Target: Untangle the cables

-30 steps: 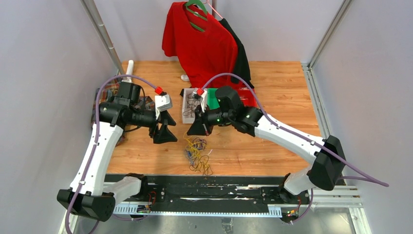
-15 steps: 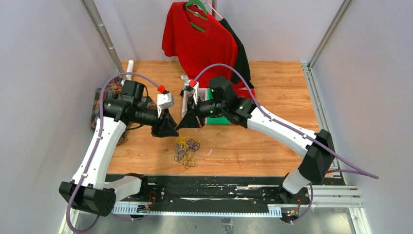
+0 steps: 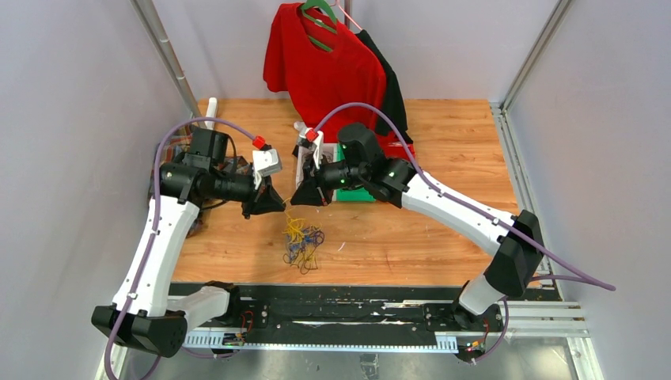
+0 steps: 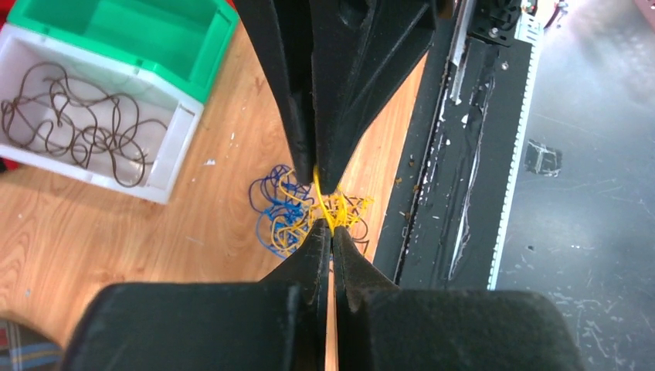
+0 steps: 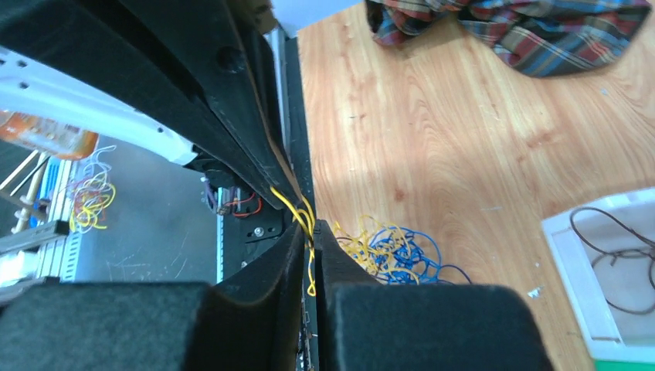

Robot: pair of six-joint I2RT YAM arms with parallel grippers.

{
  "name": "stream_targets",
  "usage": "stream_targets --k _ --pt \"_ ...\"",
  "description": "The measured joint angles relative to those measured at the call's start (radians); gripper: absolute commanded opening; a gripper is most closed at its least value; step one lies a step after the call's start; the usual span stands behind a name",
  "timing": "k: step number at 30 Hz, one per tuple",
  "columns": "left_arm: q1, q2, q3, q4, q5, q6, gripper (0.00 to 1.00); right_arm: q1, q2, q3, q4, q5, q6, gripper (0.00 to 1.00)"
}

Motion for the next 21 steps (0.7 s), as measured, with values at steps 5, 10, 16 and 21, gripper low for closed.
stream_targets --k 5,10,16,21 --pt "0.0 -0.002 0.004 0.046 -0.055 -0.11 0.01 0.01 -0.011 -0.029 0.028 0.13 0.011 0.32" --pt "0.0 -0.023 0.019 0.066 -0.058 -0.204 0.01 0.08 -0.029 -0.046 0.077 0.314 0.015 0.41" --pt "0.0 -0.058 0.051 0.072 -0.057 -0.26 0.01 0.161 -0.037 -0.102 0.167 0.534 0.047 0.44" --pt "0.0 -0.072 0.072 0.073 -0.045 -0.288 0.0 0.188 -0.037 -0.174 0.253 0.665 0.094 0.51"
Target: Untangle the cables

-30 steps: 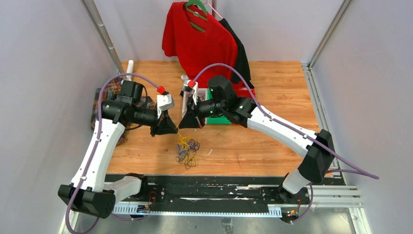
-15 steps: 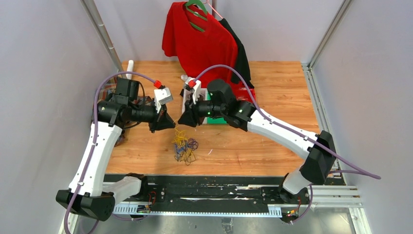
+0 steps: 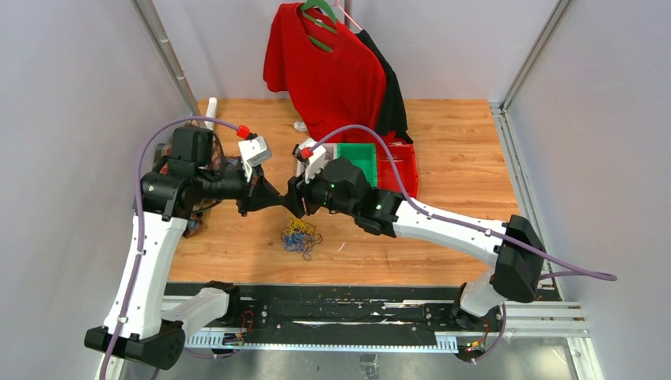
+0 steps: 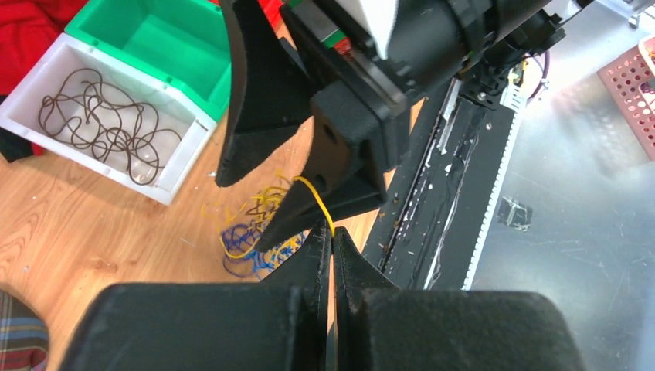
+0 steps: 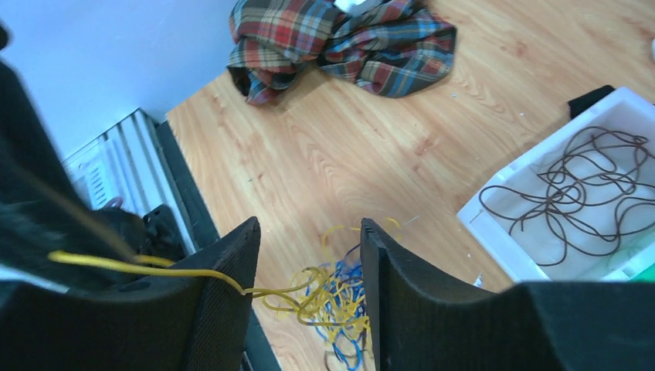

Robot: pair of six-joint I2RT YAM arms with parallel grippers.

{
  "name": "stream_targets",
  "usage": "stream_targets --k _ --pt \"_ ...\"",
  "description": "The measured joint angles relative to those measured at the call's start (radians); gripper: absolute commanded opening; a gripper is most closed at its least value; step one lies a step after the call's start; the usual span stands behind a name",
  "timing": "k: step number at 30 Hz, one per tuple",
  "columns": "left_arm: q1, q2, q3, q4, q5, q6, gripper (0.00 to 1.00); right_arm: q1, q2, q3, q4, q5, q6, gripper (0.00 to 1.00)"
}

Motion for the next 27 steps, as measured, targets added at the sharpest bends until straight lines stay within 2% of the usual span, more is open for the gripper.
stream_targets --k 11,20,27 --pt "0.0 -0.006 0.09 0.007 0.031 -0.021 0.0 0.002 0.035 -0.074 0.186 0.085 0.046 0.52" --pt "0.0 0.007 0.274 0.006 0.031 -0.027 0.0 0.002 0.086 -0.153 0.22 0.119 0.045 0.51" --pt "0.0 -0.002 0.348 0.008 -0.026 -0.004 0.0 0.001 0.06 -0.238 0.22 0.139 0.04 0.51"
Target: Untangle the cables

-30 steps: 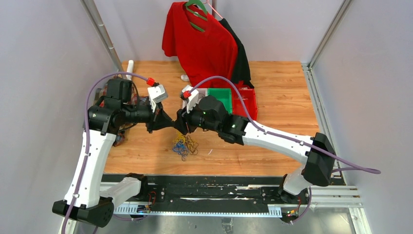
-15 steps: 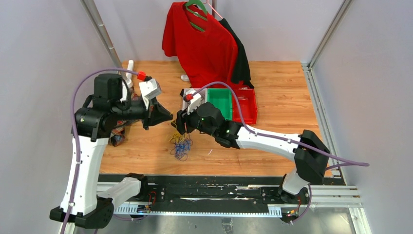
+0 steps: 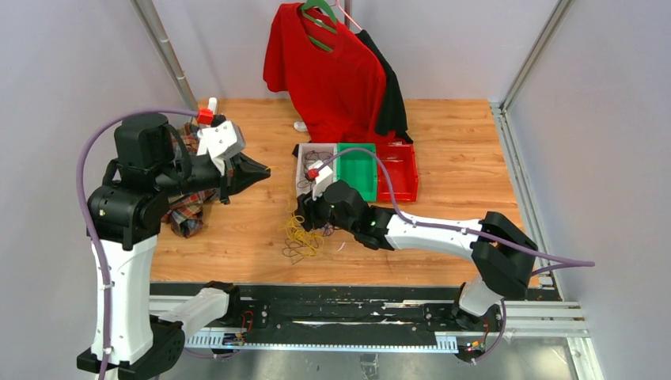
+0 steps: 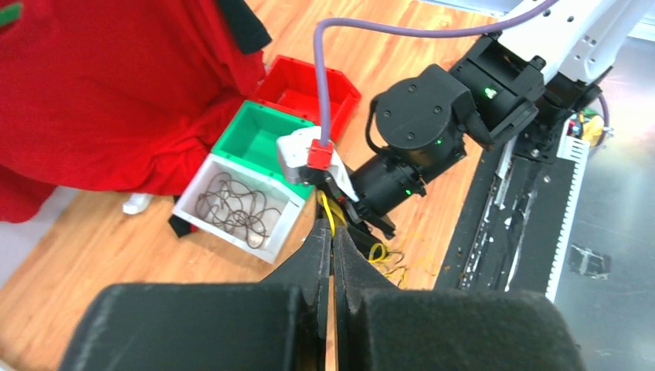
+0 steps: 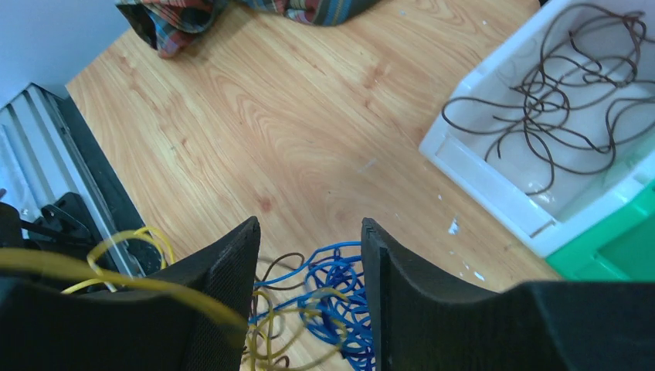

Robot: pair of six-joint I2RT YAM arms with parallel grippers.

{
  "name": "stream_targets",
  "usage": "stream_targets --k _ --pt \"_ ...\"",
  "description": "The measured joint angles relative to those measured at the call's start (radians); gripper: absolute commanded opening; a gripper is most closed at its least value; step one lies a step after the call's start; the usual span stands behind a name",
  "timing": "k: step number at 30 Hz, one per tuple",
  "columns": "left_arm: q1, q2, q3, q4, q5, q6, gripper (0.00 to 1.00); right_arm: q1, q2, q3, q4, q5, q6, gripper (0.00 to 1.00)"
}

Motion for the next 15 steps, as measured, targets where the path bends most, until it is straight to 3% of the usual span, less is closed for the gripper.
stream_targets --k 15 --pt "0.0 0.058 0.294 -0.003 -0.111 0.002 0.0 -0.007 -0.042 -0.111 0.005 0.018 -0.002 0.45"
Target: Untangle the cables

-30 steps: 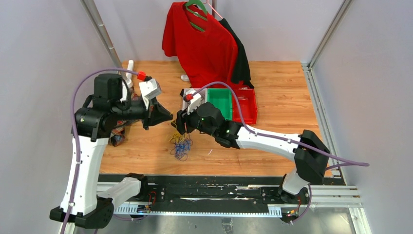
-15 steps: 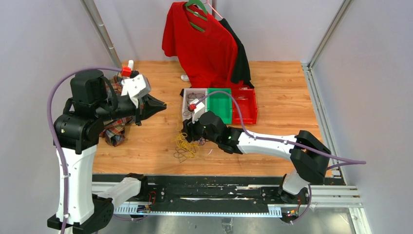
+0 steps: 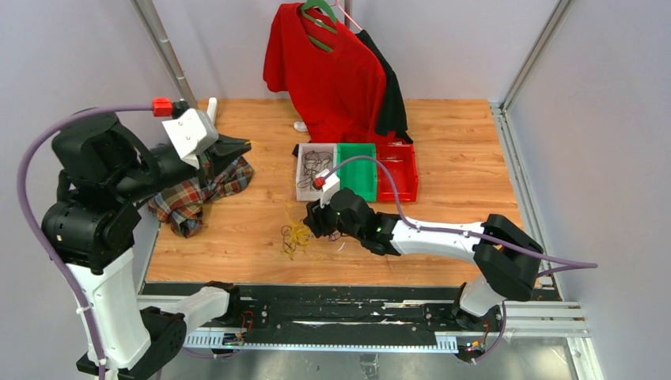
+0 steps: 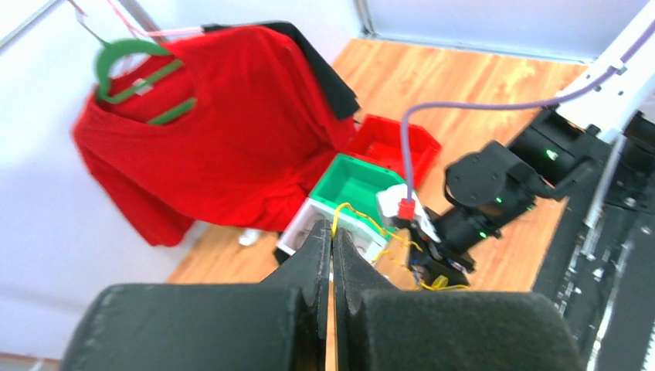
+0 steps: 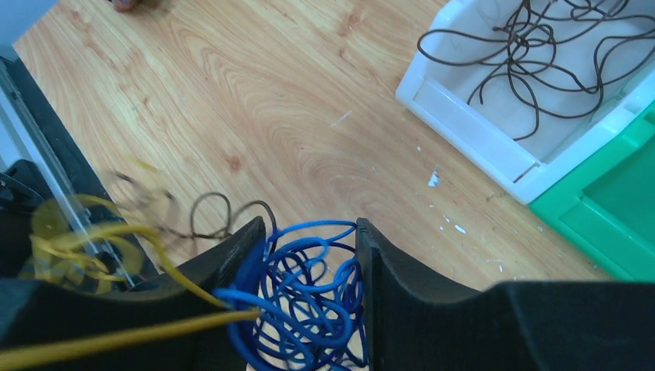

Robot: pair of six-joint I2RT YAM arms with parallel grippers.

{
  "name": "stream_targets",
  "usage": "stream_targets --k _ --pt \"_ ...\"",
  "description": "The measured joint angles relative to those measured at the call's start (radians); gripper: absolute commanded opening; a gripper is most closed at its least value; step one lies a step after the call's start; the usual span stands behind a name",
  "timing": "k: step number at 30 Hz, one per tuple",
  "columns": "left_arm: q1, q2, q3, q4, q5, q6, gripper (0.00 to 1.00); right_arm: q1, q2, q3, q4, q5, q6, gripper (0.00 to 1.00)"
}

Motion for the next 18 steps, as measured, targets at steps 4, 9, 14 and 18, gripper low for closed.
stream_targets --k 4,9,14,18 --pt "0.0 0.049 0.13 0.0 -0.053 -0.006 0.0 0.0 -0.002 -0.026 -0.003 0.01 -0.011 0.45" --pt "0.0 0.082 0.225 0.016 -0.137 -0.019 0.0 0.0 -0.015 -0.058 -0.009 0.029 -0.025 0.45" --pt "0.0 0.083 0.241 0.055 -0.209 -0.024 0.0 -0.001 -0.027 -0.087 -0.011 0.047 -0.037 0.46" --pt "0.0 0.082 0.241 0.102 -0.282 -0.037 0.0 -0.002 -0.039 -0.114 -0.016 0.057 -0.043 0.47"
